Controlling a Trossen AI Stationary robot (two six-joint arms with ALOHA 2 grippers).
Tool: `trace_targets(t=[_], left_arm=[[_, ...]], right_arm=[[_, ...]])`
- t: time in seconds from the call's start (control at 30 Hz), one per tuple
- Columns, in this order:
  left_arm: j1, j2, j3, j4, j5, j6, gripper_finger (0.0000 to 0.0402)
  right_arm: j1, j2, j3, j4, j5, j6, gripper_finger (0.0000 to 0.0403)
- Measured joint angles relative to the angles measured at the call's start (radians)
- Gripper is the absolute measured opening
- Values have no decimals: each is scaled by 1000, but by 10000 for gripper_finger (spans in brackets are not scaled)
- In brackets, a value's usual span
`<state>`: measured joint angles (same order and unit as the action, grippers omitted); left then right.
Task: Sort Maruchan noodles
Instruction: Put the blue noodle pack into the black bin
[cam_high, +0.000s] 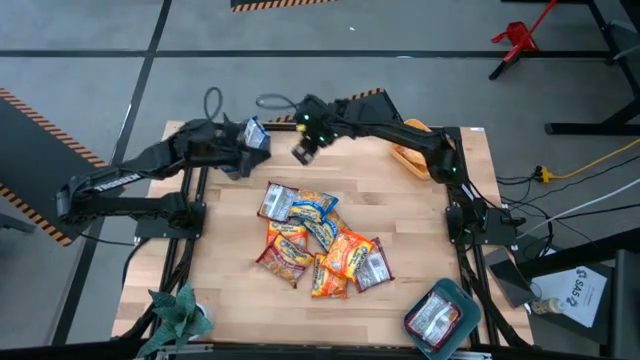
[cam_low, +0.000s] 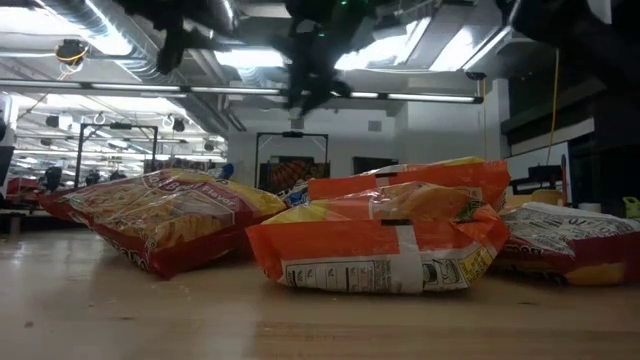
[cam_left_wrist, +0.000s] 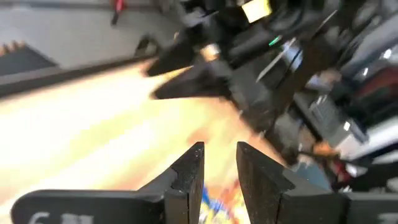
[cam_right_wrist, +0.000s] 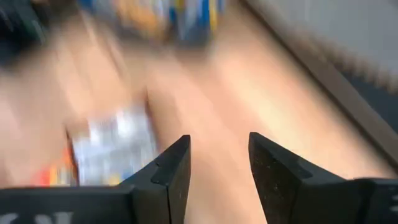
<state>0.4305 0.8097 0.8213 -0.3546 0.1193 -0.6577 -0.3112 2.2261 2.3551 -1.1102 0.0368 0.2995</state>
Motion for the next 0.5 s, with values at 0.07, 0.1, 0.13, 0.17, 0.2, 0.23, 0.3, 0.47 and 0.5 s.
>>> trace_targets(t=[0.07,0.1,0.13,0.17,0.2,0.23,0.3,0.47,0.5], left_arm=[[-7,21,-28,18,28,6,89],[-11,31,-48,41,39,4,89],[-17,44,-71,66,55,-2,89],[-22,59,-97,101,74,-10,89],[-28,80,-124,143,90,-15,89],[-36,101,-155,187,104,-26,89],[-57,148,-208,300,120,-58,89],[-92,268,-289,465,90,-72,89],[-95,294,-292,480,86,-69,89]], right_arm=[[18,-22,-17,-126,10,33,145],[31,-37,-30,-183,29,37,145],[45,-54,-46,-245,51,42,145],[59,-70,-67,-300,80,57,145],[72,-86,-96,-334,102,73,145],[84,-105,-137,-352,105,93,145],[108,-153,-237,-325,102,146,145],[166,-341,-588,-31,107,356,149],[175,-369,-663,55,103,408,154]])
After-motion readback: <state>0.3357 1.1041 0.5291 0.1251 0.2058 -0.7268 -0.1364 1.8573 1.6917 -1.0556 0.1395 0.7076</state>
